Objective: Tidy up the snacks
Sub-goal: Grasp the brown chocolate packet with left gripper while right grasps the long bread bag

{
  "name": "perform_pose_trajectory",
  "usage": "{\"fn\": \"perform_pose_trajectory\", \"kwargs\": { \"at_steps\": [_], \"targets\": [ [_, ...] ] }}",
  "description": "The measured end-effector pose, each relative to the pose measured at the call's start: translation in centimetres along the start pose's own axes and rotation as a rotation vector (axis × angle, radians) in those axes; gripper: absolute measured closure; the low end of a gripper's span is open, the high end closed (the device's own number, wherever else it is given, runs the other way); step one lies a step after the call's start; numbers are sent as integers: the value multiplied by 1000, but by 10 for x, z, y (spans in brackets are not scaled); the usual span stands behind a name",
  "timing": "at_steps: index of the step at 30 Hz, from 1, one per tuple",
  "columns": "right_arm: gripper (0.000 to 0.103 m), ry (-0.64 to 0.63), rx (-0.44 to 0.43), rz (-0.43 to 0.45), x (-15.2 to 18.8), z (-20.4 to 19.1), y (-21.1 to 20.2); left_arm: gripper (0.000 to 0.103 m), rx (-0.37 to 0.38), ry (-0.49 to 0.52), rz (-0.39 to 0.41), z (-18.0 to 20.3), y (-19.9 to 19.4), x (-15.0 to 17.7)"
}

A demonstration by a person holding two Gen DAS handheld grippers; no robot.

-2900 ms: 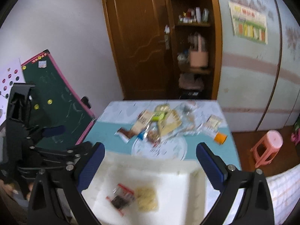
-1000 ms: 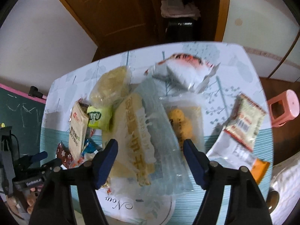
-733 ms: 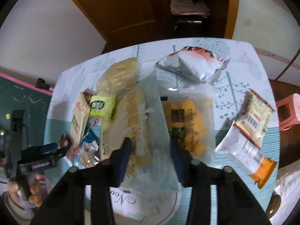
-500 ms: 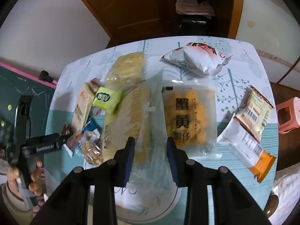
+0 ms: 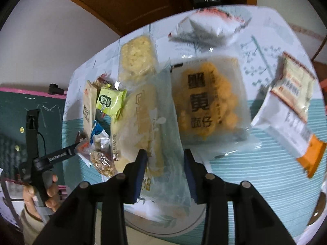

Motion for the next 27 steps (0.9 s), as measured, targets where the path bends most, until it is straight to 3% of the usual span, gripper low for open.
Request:
{"fn": "perform_pose_trajectory", "kwargs": {
  "at_steps": [2, 3, 5, 7, 12, 18, 24, 27],
  "targets": [
    [66, -10, -15, -7, 2, -5, 2, 56, 1, 17, 15, 6, -5, 5],
    [71, -17, -19, -6, 4, -7, 3, 75, 13, 31, 24, 9, -8, 6],
    [82, -47, -25, 5, 8, -14, 2, 80, 57, 29, 11, 12, -8, 11],
    [91, -80, -20, 31, 11, -20, -3, 85, 51, 42, 35, 13, -13, 14],
    [96, -139, 41, 106, 20, -33, -22, 86, 70, 56, 85, 12, -39, 27],
    [97, -173, 72, 228, 36, -36, -75, 87, 89, 99, 217, 11, -115, 46],
    [98, -168, 48, 369, 57, -40, -141, 86, 172, 200, 328, 28, -197, 83],
    [98, -172, 34, 450, 76, -46, -174, 86, 212, 262, 370, 41, -226, 117]
  ]
}}
Point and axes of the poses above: each gripper's, at about its wrist camera, not at the fingertips, and y roughly the way its jaws point, z to its right, x to its underside, the point moved 7 cm from there along y, roughly the way its jaws point, and after that the axes turned 7 degrees about x, right-handed, at the moved point
